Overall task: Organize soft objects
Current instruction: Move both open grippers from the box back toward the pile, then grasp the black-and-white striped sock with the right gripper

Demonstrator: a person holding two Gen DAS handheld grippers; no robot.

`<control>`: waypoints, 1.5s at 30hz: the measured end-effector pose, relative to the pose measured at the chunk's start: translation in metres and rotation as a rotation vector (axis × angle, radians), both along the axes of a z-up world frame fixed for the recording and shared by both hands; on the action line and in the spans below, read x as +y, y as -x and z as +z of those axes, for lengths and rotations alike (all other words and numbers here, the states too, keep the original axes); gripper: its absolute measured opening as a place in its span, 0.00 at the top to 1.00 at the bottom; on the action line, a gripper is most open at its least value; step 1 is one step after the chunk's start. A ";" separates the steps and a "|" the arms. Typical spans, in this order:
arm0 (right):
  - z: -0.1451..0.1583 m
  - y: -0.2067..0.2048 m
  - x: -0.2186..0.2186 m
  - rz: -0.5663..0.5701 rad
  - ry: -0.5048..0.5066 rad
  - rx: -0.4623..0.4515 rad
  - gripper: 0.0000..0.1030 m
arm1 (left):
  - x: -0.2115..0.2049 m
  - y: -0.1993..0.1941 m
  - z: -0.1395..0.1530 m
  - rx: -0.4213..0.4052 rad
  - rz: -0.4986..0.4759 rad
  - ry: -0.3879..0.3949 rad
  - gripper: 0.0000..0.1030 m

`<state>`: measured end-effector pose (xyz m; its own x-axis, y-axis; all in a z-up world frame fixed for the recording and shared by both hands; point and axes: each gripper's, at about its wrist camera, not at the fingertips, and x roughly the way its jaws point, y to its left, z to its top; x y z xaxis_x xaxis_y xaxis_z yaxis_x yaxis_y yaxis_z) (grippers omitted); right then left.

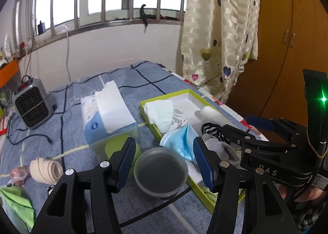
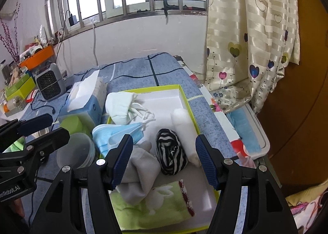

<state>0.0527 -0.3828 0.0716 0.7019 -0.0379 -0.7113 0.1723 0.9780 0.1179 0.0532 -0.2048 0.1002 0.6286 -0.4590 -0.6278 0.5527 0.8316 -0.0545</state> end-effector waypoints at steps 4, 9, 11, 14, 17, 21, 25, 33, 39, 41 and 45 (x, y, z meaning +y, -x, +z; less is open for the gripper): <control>0.004 0.008 0.006 0.000 -0.015 -0.021 0.37 | 0.011 0.008 0.000 0.001 0.003 0.013 0.44; 0.009 0.013 0.016 0.010 -0.024 -0.043 0.35 | 0.023 0.013 -0.002 0.005 0.018 0.014 0.44; 0.010 0.014 0.021 0.016 -0.019 -0.048 0.33 | 0.029 0.015 -0.002 0.006 0.025 0.017 0.44; 0.011 0.016 0.027 0.025 -0.016 -0.051 0.33 | 0.039 0.017 -0.004 0.010 0.038 0.022 0.44; 0.012 0.018 0.034 0.036 -0.015 -0.051 0.33 | 0.049 0.020 -0.003 0.005 0.042 0.024 0.44; 0.017 0.022 0.044 0.054 -0.022 -0.065 0.33 | 0.064 0.025 -0.003 0.002 0.063 0.032 0.44; 0.021 0.023 0.060 0.095 -0.021 -0.078 0.33 | 0.084 0.029 -0.002 0.002 0.086 0.043 0.43; 0.025 0.016 0.102 0.220 -0.023 -0.089 0.33 | 0.129 0.030 0.001 0.016 0.161 0.062 0.43; 0.022 0.008 0.134 0.303 -0.006 -0.074 0.33 | 0.162 0.031 -0.002 0.016 0.222 0.069 0.42; 0.022 0.006 0.142 0.323 -0.003 -0.070 0.33 | 0.174 0.032 -0.003 0.014 0.244 0.071 0.42; 0.018 -0.003 0.162 0.372 -0.015 -0.054 0.33 | 0.191 0.030 -0.004 0.014 0.278 0.072 0.41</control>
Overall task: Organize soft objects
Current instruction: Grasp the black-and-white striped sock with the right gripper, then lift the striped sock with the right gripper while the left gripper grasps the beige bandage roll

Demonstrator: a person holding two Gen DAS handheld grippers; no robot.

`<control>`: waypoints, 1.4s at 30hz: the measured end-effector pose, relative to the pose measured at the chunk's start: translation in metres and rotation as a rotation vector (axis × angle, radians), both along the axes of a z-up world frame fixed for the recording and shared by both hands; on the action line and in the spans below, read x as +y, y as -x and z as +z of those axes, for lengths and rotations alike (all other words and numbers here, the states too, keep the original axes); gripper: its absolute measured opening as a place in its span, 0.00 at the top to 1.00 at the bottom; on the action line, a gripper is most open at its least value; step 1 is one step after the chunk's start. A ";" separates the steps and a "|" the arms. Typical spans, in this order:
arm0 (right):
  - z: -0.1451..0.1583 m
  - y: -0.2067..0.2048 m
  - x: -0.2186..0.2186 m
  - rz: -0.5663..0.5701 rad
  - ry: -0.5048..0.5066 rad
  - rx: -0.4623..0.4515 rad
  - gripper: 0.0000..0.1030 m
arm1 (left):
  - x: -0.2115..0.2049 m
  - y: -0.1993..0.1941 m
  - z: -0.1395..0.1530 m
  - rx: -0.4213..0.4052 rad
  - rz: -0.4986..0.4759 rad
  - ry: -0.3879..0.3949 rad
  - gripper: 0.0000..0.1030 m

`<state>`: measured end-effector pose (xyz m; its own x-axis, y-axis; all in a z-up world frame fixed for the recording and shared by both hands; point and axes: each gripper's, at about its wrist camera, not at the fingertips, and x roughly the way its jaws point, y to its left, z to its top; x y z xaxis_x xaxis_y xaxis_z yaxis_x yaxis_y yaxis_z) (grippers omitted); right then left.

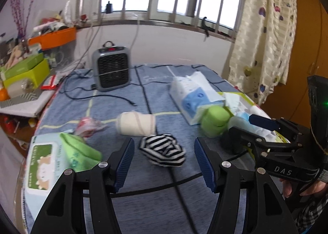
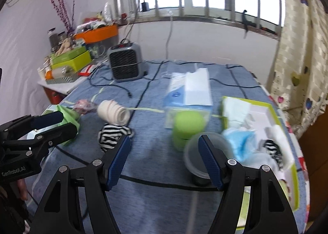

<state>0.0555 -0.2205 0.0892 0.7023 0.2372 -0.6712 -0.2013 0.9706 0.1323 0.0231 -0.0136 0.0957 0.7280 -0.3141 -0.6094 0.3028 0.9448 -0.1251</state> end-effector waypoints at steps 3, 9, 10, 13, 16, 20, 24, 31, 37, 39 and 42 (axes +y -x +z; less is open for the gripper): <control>-0.008 -0.007 0.017 0.040 -0.007 0.023 0.33 | 0.015 -0.003 -0.003 0.008 0.028 -0.001 0.41; -0.024 -0.021 0.047 0.110 -0.010 0.074 0.33 | 0.036 -0.012 -0.007 0.021 0.075 0.015 0.40; -0.027 -0.024 0.052 0.123 -0.012 0.077 0.33 | 0.038 -0.013 -0.008 0.024 0.074 0.015 0.40; -0.035 -0.033 0.062 0.151 -0.027 0.098 0.33 | 0.043 -0.018 -0.012 0.037 0.081 0.015 0.40; -0.045 -0.044 0.071 0.153 -0.022 0.130 0.27 | 0.047 -0.025 -0.014 0.053 0.092 0.014 0.40; -0.055 -0.052 0.083 0.182 -0.008 0.159 0.24 | 0.049 -0.036 -0.017 0.067 0.098 0.020 0.39; -0.062 -0.057 0.088 0.171 0.036 0.166 0.24 | 0.049 -0.045 -0.020 0.084 0.096 0.033 0.38; -0.065 -0.058 0.083 0.120 0.073 0.169 0.32 | 0.038 -0.068 -0.023 0.117 0.058 0.039 0.38; -0.065 -0.053 0.077 0.125 0.052 0.184 0.69 | 0.025 -0.091 -0.028 0.142 0.044 0.039 0.38; -0.063 -0.051 0.076 0.126 0.049 0.177 0.76 | 0.019 -0.099 -0.031 0.149 0.044 0.019 0.38; -0.059 -0.045 0.069 0.107 0.041 0.158 0.79 | 0.014 -0.110 -0.039 0.163 0.053 -0.003 0.38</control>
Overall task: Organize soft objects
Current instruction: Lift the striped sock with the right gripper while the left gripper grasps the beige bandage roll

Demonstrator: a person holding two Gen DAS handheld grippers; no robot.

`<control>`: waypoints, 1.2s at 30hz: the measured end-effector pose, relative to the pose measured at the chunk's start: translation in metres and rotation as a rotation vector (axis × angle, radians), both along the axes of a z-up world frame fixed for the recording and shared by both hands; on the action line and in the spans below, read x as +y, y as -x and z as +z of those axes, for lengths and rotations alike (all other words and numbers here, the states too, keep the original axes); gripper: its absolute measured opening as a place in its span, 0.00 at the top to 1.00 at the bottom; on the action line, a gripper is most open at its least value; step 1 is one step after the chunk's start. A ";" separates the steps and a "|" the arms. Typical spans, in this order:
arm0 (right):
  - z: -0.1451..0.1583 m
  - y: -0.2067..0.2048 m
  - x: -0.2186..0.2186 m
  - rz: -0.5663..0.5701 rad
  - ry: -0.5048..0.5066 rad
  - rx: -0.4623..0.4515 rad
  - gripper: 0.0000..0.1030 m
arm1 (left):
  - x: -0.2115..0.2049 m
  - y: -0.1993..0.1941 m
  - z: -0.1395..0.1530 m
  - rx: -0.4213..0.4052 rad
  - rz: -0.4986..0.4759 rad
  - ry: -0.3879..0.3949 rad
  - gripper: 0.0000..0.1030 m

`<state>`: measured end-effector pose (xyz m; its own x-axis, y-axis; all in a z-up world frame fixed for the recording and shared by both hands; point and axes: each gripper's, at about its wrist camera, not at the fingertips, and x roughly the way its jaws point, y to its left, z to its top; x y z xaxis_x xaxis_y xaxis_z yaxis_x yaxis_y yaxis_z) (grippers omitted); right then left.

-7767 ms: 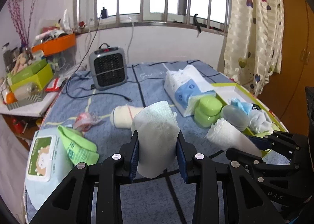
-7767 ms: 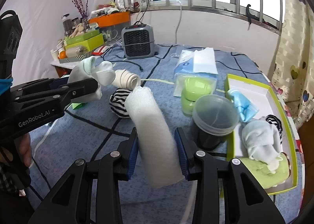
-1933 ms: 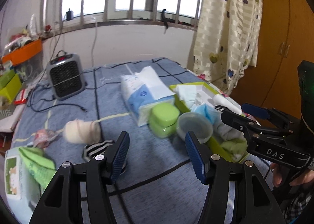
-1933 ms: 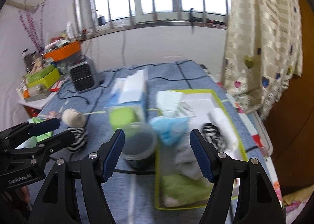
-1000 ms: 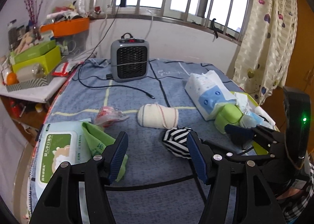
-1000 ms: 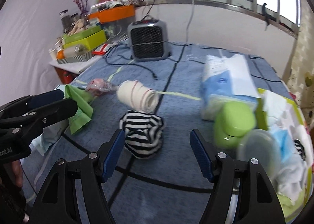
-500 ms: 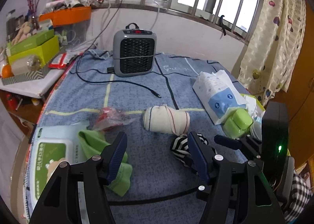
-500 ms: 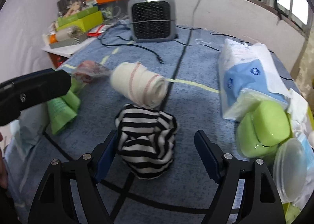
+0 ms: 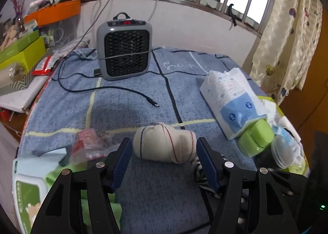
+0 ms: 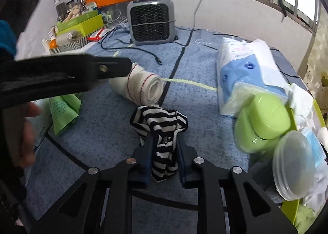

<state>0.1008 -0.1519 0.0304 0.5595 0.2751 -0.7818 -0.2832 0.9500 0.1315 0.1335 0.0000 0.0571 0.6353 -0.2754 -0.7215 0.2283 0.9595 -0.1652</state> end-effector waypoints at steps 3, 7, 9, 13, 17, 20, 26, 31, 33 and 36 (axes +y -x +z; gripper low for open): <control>0.003 0.005 -0.009 -0.035 -0.004 -0.020 0.79 | -0.003 -0.005 -0.009 0.023 0.012 -0.012 0.38; 0.003 0.007 -0.014 -0.045 -0.014 -0.018 0.80 | -0.008 -0.011 -0.016 0.039 0.013 -0.022 0.38; 0.002 0.007 -0.016 -0.046 -0.019 -0.014 0.80 | -0.010 -0.009 -0.016 0.042 -0.008 0.002 0.38; 0.004 0.009 -0.018 -0.049 -0.020 -0.024 0.80 | -0.016 0.000 -0.019 0.052 -0.052 0.021 0.38; 0.004 0.011 -0.021 -0.055 -0.024 -0.027 0.80 | -0.023 0.014 -0.020 0.064 -0.085 0.048 0.38; 0.003 0.014 -0.023 -0.062 -0.024 -0.028 0.80 | -0.027 0.026 -0.017 0.063 -0.129 0.070 0.38; 0.003 0.018 -0.026 -0.068 -0.019 -0.031 0.80 | -0.028 0.033 0.000 -0.031 -0.156 -0.019 0.38; 0.002 0.019 -0.027 -0.071 -0.023 -0.029 0.80 | -0.022 0.012 0.002 -0.055 -0.148 -0.089 0.36; 0.002 0.019 -0.027 -0.069 -0.024 -0.030 0.80 | -0.023 0.005 -0.001 -0.054 -0.163 -0.113 0.36; 0.001 0.018 -0.026 -0.069 -0.024 -0.025 0.80 | -0.022 -0.006 -0.010 -0.009 -0.196 -0.071 0.36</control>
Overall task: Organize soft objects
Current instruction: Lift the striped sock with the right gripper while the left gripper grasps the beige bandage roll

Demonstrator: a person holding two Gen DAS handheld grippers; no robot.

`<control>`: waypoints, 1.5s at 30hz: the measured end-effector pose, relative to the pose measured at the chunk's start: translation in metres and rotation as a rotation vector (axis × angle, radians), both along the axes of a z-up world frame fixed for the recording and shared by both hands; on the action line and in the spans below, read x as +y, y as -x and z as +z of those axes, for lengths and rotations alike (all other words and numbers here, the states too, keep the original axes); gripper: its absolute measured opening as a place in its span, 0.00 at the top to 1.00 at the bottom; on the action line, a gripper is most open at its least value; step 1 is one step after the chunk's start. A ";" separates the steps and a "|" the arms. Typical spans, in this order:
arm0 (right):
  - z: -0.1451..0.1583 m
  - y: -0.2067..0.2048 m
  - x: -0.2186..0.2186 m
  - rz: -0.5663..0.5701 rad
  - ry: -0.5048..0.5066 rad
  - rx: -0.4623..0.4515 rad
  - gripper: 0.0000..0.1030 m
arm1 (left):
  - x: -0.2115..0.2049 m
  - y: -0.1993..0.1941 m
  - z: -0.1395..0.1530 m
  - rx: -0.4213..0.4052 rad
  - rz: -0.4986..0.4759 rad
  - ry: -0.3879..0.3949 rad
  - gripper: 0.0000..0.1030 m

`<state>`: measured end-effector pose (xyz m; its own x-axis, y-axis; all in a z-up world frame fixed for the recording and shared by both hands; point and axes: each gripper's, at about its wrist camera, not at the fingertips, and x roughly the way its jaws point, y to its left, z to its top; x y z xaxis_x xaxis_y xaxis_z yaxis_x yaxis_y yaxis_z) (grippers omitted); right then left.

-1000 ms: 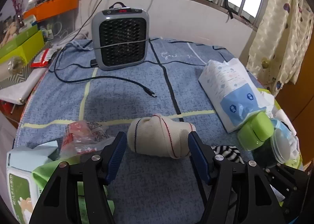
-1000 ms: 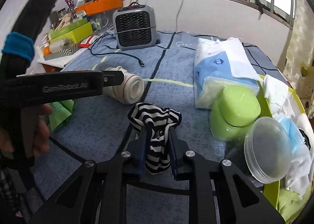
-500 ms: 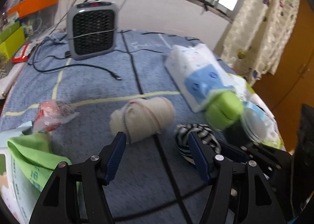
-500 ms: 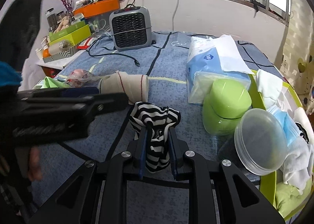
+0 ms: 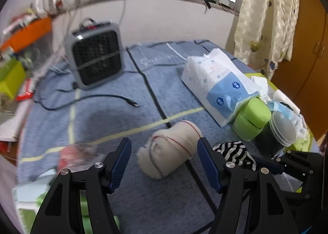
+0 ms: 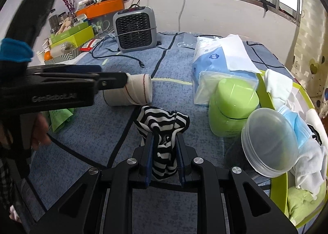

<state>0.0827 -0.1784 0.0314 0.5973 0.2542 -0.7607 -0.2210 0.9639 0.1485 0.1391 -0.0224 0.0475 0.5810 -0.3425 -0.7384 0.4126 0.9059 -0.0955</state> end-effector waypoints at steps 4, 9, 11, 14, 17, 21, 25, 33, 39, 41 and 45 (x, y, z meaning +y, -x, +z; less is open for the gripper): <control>0.000 0.000 0.000 0.001 0.000 0.001 0.80 | -0.002 -0.011 -0.005 0.028 -0.016 0.033 0.36; -0.001 -0.001 -0.001 0.000 -0.006 0.004 0.80 | -0.015 -0.014 -0.013 0.048 -0.051 0.011 0.35; -0.001 0.000 -0.002 -0.002 -0.010 0.005 0.80 | -0.017 -0.010 -0.012 0.042 -0.063 0.007 0.34; -0.002 -0.001 -0.002 -0.004 -0.013 0.007 0.80 | -0.018 -0.005 -0.010 0.049 -0.081 0.019 0.34; -0.003 -0.001 -0.003 -0.006 -0.016 0.010 0.80 | -0.020 -0.003 -0.011 0.042 -0.090 0.007 0.34; -0.003 0.000 -0.004 -0.009 -0.017 0.007 0.80 | -0.026 -0.007 -0.019 0.016 -0.067 -0.071 0.34; -0.003 -0.001 -0.003 -0.005 -0.016 0.008 0.80 | -0.031 -0.009 -0.020 0.005 -0.071 -0.111 0.34; -0.003 0.000 -0.004 -0.005 -0.019 0.005 0.80 | -0.037 -0.013 -0.029 -0.021 -0.052 -0.195 0.33; -0.004 0.000 -0.004 -0.004 -0.020 0.005 0.80 | -0.032 -0.013 -0.027 -0.023 -0.044 -0.171 0.39; -0.003 0.001 -0.004 -0.005 -0.020 0.002 0.80 | -0.030 -0.012 -0.026 -0.024 -0.033 -0.164 0.41; 0.000 0.003 -0.005 -0.008 -0.017 -0.007 0.80 | -0.028 -0.008 -0.023 -0.025 -0.016 -0.146 0.43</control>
<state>0.0802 -0.1831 0.0311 0.6050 0.2624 -0.7517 -0.2146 0.9629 0.1635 0.1471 -0.0501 0.0244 0.5950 -0.2420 -0.7664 0.4278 0.9027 0.0470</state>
